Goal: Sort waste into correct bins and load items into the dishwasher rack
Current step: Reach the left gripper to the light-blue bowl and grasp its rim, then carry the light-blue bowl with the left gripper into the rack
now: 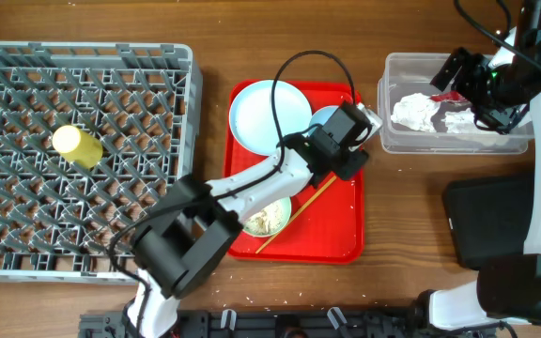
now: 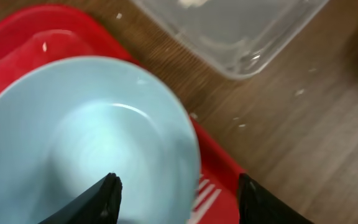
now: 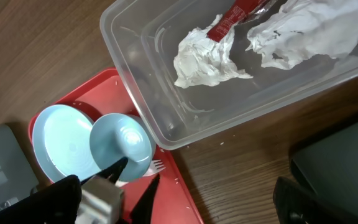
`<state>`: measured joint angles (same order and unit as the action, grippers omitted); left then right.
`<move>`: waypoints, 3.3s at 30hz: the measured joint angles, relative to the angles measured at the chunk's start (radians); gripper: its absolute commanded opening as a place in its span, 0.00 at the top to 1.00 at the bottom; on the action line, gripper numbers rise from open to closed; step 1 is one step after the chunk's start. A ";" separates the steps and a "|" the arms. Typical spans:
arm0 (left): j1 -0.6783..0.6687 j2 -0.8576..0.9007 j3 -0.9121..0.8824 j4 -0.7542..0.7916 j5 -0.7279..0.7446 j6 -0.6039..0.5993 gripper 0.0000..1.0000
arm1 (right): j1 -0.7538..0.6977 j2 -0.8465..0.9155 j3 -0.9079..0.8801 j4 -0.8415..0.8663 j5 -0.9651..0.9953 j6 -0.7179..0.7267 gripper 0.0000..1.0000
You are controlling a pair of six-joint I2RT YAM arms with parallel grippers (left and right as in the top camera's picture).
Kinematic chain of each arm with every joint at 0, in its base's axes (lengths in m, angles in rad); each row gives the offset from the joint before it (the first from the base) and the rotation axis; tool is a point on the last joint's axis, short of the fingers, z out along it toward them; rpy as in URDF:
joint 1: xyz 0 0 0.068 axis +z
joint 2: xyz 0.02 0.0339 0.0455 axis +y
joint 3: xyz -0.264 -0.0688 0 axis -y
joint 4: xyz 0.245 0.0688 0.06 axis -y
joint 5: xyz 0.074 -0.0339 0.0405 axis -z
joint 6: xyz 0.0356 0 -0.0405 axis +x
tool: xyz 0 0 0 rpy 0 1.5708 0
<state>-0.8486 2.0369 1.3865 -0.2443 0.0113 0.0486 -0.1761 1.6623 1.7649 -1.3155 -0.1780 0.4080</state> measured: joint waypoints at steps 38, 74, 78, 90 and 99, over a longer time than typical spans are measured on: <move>0.290 -0.434 0.004 -0.192 0.256 -0.404 0.96 | 0.000 0.000 0.000 0.000 0.000 0.000 0.00; 1.393 -0.037 0.009 0.194 1.176 -0.676 0.79 | 0.000 0.000 0.000 0.000 0.000 0.000 0.00; 1.444 -0.020 0.009 0.140 1.178 -0.686 0.69 | 0.000 0.000 0.000 0.000 0.000 0.000 0.00; 1.573 -0.212 0.011 -0.199 0.927 -0.659 0.50 | 0.000 0.000 0.000 0.000 0.000 0.000 0.00; 1.484 -0.428 0.010 -0.284 0.571 -0.551 0.96 | 0.000 0.000 0.000 0.000 0.000 0.000 0.00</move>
<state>0.6350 1.6093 1.3960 -0.5282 0.5823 -0.5022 -0.1761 1.6623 1.7649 -1.3159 -0.1780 0.4080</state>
